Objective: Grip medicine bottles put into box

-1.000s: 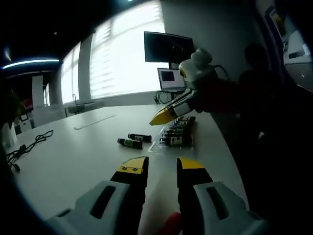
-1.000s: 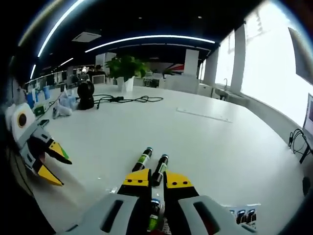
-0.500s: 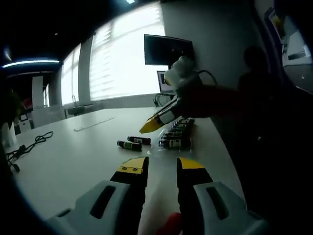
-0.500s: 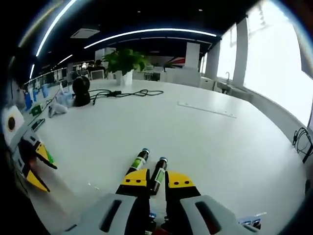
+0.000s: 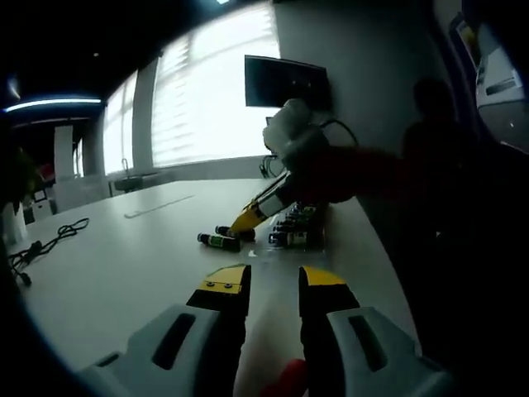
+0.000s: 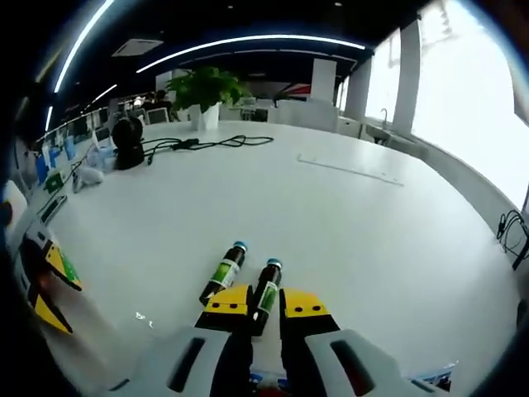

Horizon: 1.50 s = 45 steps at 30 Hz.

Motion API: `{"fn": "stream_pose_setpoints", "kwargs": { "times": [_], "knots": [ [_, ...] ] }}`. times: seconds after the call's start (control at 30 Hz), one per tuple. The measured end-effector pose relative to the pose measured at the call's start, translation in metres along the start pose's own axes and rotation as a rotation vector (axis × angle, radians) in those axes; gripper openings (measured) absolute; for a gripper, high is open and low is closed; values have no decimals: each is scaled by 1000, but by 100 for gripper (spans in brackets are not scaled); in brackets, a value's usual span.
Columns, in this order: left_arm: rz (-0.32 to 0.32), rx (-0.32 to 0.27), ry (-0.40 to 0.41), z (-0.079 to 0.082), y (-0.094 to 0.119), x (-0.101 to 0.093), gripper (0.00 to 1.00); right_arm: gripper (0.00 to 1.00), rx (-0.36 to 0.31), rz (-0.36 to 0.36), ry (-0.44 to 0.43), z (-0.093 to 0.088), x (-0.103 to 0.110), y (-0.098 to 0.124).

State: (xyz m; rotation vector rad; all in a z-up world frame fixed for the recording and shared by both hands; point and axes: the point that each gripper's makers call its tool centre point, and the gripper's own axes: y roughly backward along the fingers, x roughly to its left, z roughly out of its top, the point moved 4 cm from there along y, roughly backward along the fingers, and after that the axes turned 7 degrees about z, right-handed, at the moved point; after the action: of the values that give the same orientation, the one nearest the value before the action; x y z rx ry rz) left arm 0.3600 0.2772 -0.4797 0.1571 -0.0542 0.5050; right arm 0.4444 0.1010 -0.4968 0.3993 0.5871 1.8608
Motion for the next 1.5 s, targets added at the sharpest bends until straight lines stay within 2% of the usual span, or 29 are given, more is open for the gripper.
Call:
{"fn": "stream_pose_setpoints", "kwargs": {
  "times": [0.2,0.47,0.73,0.87,1.13,1.5],
  "knots": [
    [-1,3,3,-1,0,0,17,8,13,-15,-14,-4,-2,-4],
    [1,2,5,-1,1,1,17,7,39,-27,11,-4,-1,-5],
    [1,-4,-8,0,3,0,17,6,48,-11,3,-5,-2,-5],
    [0,-9,-4,1,3,0,17,6,35,-2,-29,-5,-2,-5],
    [6,-4,0,0,2,3,17,6,25,-16,-13,-4,-1,-5],
    [3,6,-5,-3,1,2,17,6,-28,-19,-18,4,1,9]
  ]
}}
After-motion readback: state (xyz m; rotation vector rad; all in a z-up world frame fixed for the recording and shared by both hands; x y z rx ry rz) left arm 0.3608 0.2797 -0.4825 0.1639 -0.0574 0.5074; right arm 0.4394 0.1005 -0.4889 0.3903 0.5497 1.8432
